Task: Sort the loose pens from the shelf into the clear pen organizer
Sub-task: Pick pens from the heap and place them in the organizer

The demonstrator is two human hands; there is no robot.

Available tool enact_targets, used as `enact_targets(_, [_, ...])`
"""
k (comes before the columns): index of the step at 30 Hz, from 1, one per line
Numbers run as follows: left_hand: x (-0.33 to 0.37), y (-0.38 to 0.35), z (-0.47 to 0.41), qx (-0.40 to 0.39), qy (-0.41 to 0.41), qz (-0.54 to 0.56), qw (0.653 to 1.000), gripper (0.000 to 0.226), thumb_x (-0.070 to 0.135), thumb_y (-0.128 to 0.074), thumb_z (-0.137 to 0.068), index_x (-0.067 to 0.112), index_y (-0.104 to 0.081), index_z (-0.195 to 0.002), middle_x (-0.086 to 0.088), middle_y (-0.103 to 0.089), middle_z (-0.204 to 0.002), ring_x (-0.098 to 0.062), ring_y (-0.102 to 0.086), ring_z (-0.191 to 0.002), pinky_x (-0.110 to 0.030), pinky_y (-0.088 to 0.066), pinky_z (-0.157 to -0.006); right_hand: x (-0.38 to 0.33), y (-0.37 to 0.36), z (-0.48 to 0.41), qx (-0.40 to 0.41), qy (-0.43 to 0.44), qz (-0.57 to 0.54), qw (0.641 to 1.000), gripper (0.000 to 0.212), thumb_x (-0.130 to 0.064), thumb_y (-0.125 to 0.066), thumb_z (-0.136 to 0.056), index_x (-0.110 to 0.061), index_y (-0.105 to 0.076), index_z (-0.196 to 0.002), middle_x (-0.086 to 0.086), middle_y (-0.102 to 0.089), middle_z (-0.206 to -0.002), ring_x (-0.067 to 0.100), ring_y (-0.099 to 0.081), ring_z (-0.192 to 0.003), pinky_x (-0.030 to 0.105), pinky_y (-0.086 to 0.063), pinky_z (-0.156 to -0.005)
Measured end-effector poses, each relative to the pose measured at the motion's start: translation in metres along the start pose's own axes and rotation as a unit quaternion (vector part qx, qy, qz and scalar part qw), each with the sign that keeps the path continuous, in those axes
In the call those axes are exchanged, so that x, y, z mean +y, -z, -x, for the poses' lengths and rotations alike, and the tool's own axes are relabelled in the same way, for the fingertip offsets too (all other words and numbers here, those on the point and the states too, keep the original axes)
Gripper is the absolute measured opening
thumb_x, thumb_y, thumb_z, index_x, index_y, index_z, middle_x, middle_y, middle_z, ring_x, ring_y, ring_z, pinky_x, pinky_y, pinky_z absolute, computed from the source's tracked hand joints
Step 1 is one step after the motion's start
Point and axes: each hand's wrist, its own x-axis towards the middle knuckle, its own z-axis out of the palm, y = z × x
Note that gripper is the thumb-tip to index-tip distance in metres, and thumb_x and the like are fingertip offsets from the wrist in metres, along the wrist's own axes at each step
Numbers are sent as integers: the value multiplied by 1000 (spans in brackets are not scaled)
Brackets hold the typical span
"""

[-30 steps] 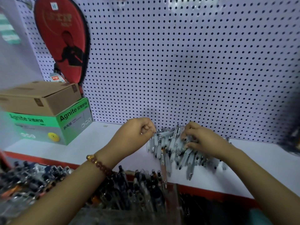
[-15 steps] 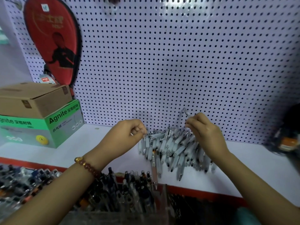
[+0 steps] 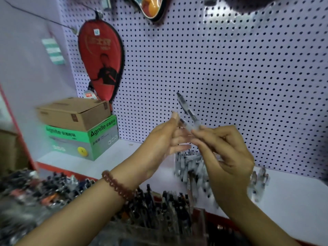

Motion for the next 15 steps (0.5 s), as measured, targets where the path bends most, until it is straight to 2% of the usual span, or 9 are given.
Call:
enact_targets(2, [7, 4, 13, 5, 16, 123, 992, 45, 36, -36, -99, 0, -60, -113, -16, -71, -107, -20, -70, -94, -28, -58, -79, -10, -10, 5, -29, 19, -6, 999, 22, -6, -69, -81, 0, -69, -102, 3, -58, -91, 3, -57, -89, 13, -46, -81])
enact_targets(5, [13, 18, 31, 49, 1, 198, 979, 40, 22, -38, -101, -8, -49, -125, -13, -73, -102, -18, -72, -88, -23, -58, -64, -26, -25, 18, -117, 29, -35, 992, 28, -20, -67, -83, 1, -71, -101, -1, -55, -93, -2, -52, -88, 8, -42, -80])
enact_targets(7, [15, 30, 45, 76, -19, 191, 979, 30, 17, -39, -101, -5, -49, -119, -8, -74, -95, -17, -72, -81, -22, -57, -59, -38, -34, 27, -146, 6, -66, 987, 31, -28, -62, -87, -4, -70, -105, -3, -54, -95, -6, -51, -91, 6, -39, -82])
enact_targets(11, [13, 57, 82, 138, -75, 128, 979, 23, 18, -37, -101, 4, -51, -113, -2, -75, -95, -17, -73, -80, -25, -56, -58, -67, -52, 39, -156, -58, -122, 978, 26, -12, -53, -92, -8, -68, -113, -1, -56, -95, -4, -55, -90, 12, -44, -74])
enact_targets(13, [9, 70, 103, 176, -93, 123, 972, 22, 20, -38, -101, 6, -50, -113, -3, -75, -95, -17, -72, -80, -27, -56, -59, -83, -64, 48, -213, -87, -147, 962, 26, -12, -53, -92, -15, -67, -114, -5, -53, -100, 1, -57, -88, 20, -50, -72])
enact_targets(15, [2, 82, 124, 203, -101, 95, 969, 16, 21, -40, -100, 12, -52, -104, -2, -73, -87, -16, -71, -73, -27, -55, -54, -98, -75, 59, -272, -109, -165, 942, 23, -9, -56, -90, -22, -63, -107, -9, -50, -103, 5, -59, -92, 26, -53, -78])
